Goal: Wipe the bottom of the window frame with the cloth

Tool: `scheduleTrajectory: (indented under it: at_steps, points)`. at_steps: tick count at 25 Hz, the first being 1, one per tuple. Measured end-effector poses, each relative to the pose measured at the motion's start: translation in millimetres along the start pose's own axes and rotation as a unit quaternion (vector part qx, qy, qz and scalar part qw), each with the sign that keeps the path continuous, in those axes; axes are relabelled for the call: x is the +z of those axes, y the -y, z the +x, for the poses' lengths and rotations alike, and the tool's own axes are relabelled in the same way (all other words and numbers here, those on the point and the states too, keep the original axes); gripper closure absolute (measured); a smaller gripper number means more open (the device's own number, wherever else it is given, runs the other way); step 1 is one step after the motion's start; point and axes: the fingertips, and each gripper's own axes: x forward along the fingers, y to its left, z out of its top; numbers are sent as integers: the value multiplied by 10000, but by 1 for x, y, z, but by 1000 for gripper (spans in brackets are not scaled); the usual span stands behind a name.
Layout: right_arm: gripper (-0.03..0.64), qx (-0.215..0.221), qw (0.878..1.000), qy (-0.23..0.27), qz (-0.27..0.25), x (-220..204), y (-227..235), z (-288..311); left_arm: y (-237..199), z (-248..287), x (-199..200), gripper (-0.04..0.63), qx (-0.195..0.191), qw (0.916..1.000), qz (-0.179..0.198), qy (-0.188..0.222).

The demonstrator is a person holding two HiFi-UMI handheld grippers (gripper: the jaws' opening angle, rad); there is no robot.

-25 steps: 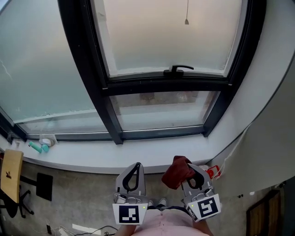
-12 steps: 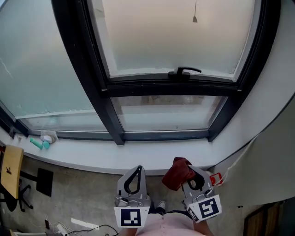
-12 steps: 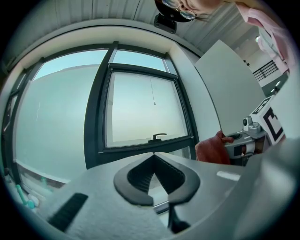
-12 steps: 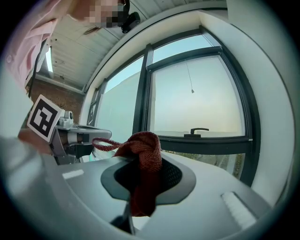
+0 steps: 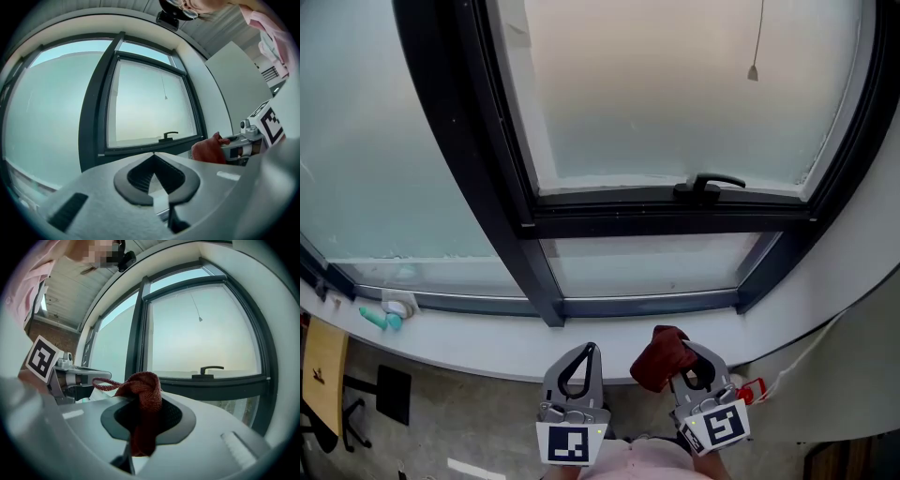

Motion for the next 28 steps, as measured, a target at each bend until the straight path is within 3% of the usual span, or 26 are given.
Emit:
scheduleTrajectory:
  at_steps: [1,2,5,13,21,28]
  points:
    - [551,-23,10000,39,-36,6,-1,14,-11,8,3,598,-114,9995,310,-1]
    - [551,-50,9999,80,-67,11,-2,27,-23,16,4,598,-139,9993,338,12]
    - [551,-95,9998,144,-94,20,-6,63,-57,34,-2,598,2,9993,-367,30]
    - [551,-131,9998,134,-69,21,-19,123,-113,59,-20,598,-76,9990,-438,-74]
    - [551,-124,9999,70,-36,19,-21,142,-124,68,-24,598,-170,9985,-513,-64]
    - [551,88,9999,101,-76,22,-15,157,-128,75,-23,598,5,9986,-532,-49]
